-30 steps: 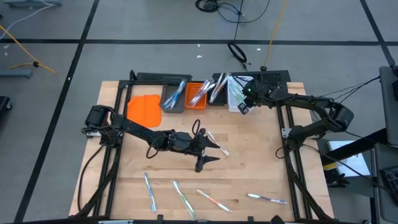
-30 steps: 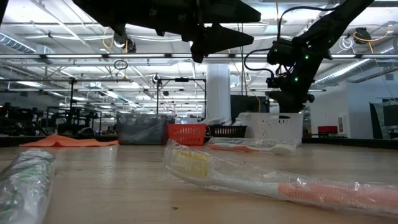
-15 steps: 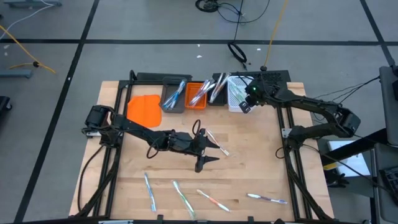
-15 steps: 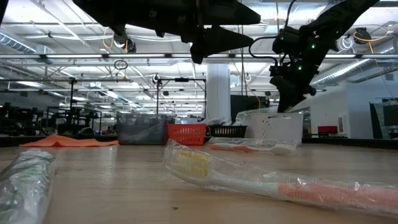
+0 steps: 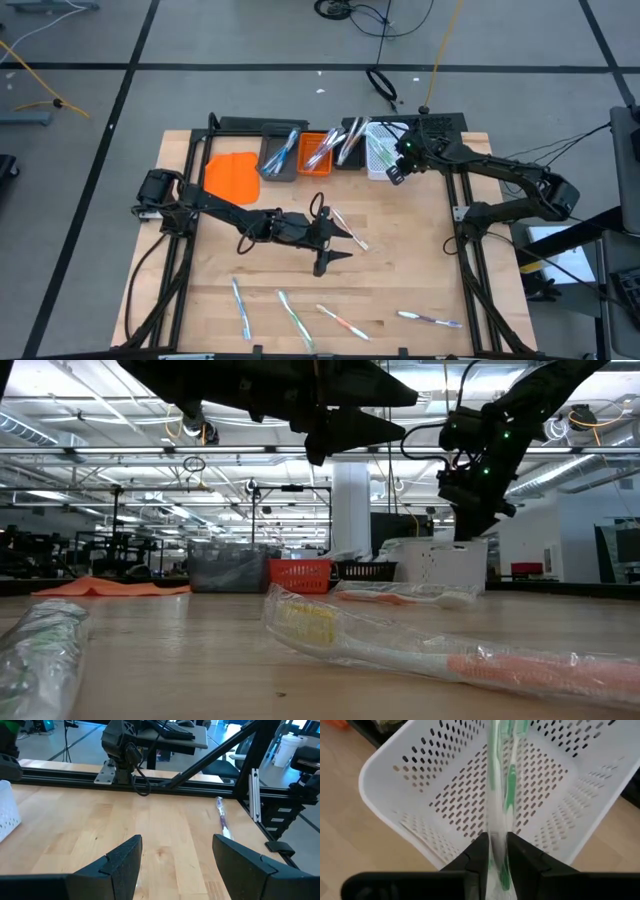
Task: Pick & Place Toothbrushes
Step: Put the green toothbrush into the white bin, then put the violet toothbrush into the orange bin
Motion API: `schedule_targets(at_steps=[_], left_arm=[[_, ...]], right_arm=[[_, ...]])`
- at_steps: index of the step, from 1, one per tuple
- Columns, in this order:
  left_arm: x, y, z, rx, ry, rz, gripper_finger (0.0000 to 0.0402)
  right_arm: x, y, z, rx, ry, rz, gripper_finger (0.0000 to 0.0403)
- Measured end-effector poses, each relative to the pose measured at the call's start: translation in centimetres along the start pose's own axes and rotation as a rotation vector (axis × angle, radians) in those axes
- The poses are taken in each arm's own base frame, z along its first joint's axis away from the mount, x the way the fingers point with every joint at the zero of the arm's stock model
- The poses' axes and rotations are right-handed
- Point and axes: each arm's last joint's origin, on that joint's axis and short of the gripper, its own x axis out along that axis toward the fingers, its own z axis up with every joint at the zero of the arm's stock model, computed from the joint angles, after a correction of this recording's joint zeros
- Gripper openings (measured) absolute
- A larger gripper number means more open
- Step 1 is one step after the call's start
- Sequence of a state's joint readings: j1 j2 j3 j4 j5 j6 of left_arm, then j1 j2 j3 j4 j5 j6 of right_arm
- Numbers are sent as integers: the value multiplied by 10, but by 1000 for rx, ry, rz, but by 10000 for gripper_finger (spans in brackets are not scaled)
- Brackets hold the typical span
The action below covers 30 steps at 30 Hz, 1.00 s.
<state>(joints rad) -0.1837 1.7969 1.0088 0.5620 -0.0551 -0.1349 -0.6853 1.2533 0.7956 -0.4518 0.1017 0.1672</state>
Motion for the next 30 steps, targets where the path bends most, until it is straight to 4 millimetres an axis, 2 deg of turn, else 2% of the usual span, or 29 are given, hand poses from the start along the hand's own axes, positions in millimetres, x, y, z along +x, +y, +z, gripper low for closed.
schedule_targets(at_steps=[3, 10, 14, 22, 30], left_arm=[[0, 0, 0, 0, 1, 0, 246], [0, 0, -1, 0, 6, 1, 246], [0, 1, -1, 3, 3, 31, 246], [0, 2, -1, 7, 6, 62, 246], [0, 2, -1, 10, 8, 62, 246]], right_arm=[[0, 0, 1, -14, -16, 0, 76], [0, -2, 3, -17, -41, -77, 160], [0, 1, 3, -16, -41, -64, 185], [-13, 24, -4, -79, -25, 132, 180], [-46, 51, -19, -161, -41, 298, 165]])
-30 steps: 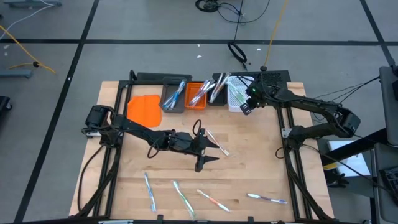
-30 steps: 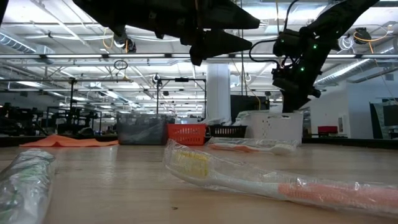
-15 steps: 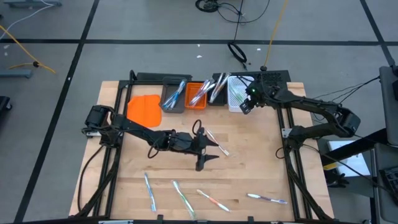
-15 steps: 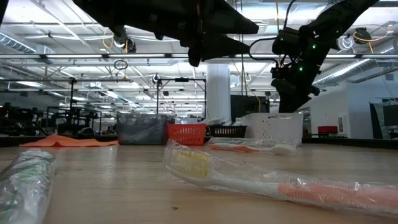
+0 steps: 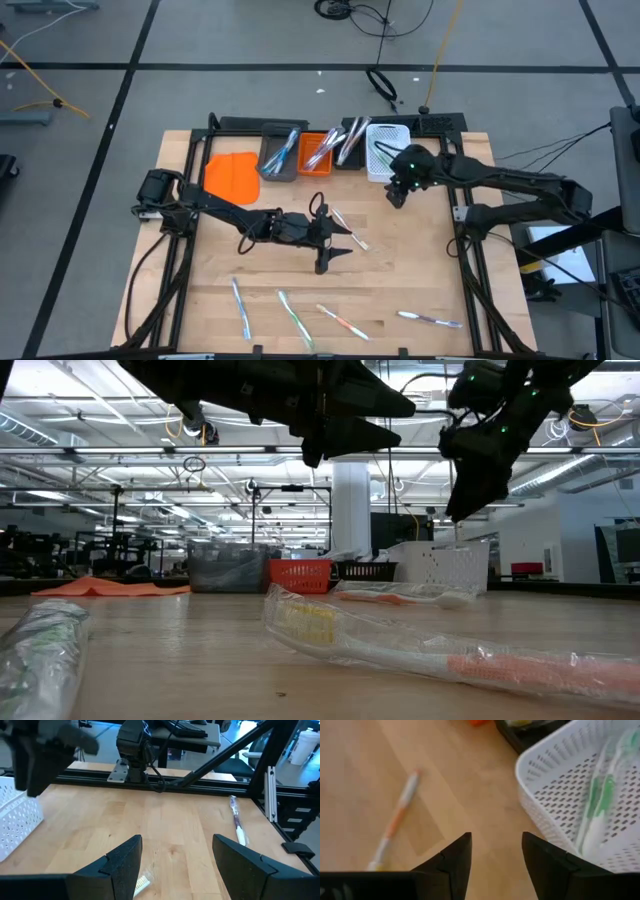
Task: Pick & Place Toothbrushes
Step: Put the violet toothbrush into the orange bin
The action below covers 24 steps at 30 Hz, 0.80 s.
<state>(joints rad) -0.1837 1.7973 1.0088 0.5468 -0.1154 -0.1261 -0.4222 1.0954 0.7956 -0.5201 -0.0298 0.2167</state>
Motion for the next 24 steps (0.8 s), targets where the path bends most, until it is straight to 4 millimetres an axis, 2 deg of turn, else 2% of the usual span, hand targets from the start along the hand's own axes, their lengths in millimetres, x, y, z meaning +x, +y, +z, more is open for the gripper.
schedule_targets(at_steps=[3, 7, 17, 24], left_arm=[[0, 1, 0, 0, 1, 2, 246], [0, 1, -1, 0, 8, 3, 246], [0, 1, -2, 1, 21, 5, 246], [0, 1, -2, 0, 23, 5, 246]], right_arm=[[-10, 11, -4, 15, -5, 64, 165], [-17, 34, -18, 11, 80, 179, 164], [-35, 102, -62, 12, 270, 376, 165], [-45, 143, -97, 7, 347, 432, 165]])
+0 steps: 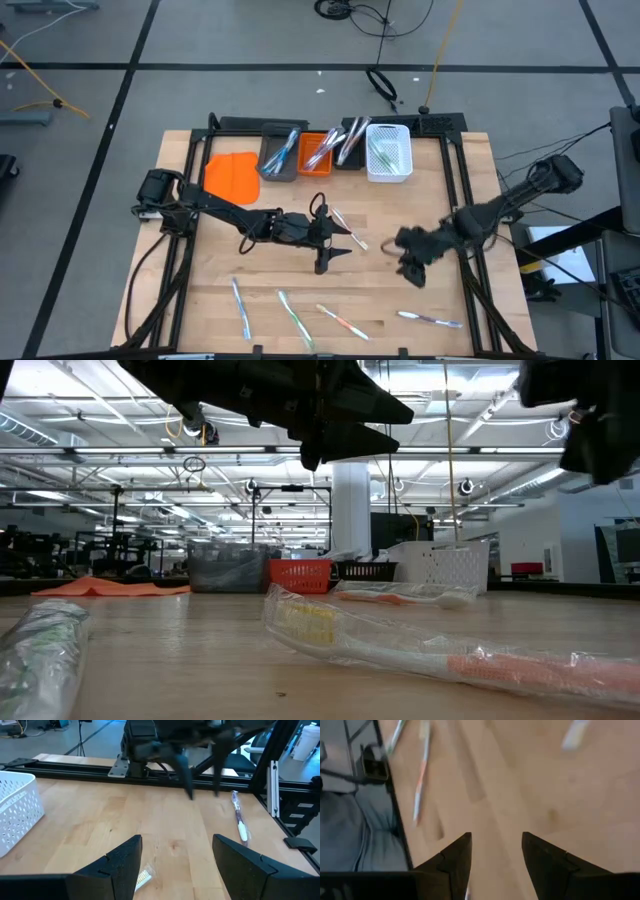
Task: Pick & Place Toothbrushes
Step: Put the violet toothbrush into the orange bin
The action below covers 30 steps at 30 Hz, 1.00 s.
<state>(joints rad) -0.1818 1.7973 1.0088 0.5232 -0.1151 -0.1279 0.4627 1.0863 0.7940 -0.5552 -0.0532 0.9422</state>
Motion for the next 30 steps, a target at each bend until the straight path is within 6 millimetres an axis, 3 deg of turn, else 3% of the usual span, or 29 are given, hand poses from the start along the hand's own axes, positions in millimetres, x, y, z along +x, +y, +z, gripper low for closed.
schedule_targets(at_steps=[11, 20, 30], left_arm=[[0, 0, 0, -6, 4, 1, 246], [0, 1, 0, -10, 1, 27, 246], [0, 1, 0, -32, 0, 27, 246]], right_arm=[[50, 45, -50, -5, 99, 65, 165], [81, 50, -77, 26, 178, 4, 164], [95, 48, -96, 55, 226, -66, 164]])
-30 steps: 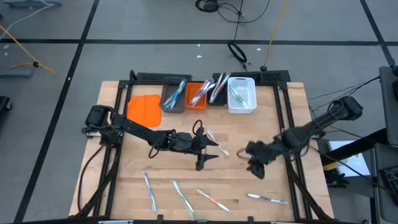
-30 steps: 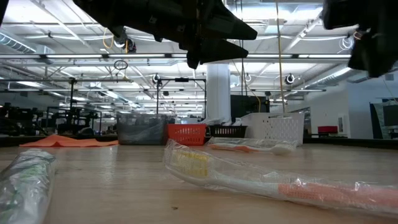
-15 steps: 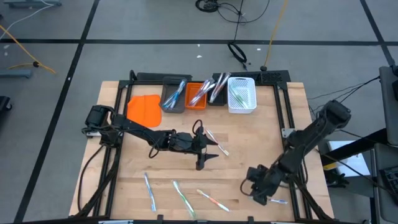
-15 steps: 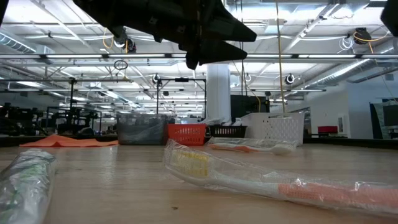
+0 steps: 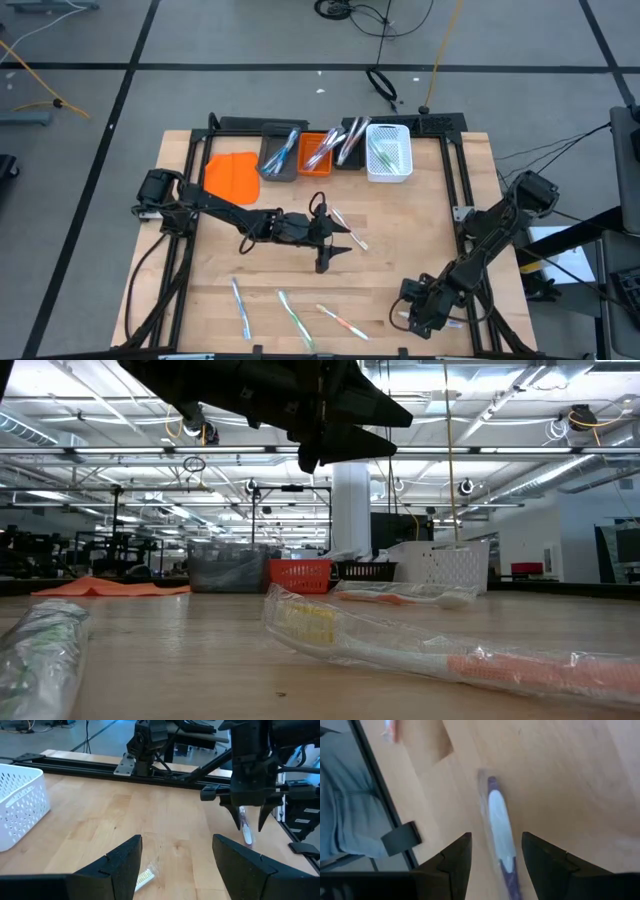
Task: Pick & Place Toothbrushes
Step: Put the violet toothbrush into the orange bin
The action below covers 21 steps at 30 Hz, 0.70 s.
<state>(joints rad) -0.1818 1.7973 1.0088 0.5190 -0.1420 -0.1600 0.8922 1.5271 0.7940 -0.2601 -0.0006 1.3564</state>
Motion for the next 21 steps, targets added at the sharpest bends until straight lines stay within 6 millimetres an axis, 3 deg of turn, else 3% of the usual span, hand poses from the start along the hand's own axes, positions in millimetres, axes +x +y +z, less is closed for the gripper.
schedule_targets(at_steps=[21], left_arm=[[0, 0, -2, 4, 22, 3, 246]], right_arm=[[15, -6, -11, 15, 67, -96, 155]])
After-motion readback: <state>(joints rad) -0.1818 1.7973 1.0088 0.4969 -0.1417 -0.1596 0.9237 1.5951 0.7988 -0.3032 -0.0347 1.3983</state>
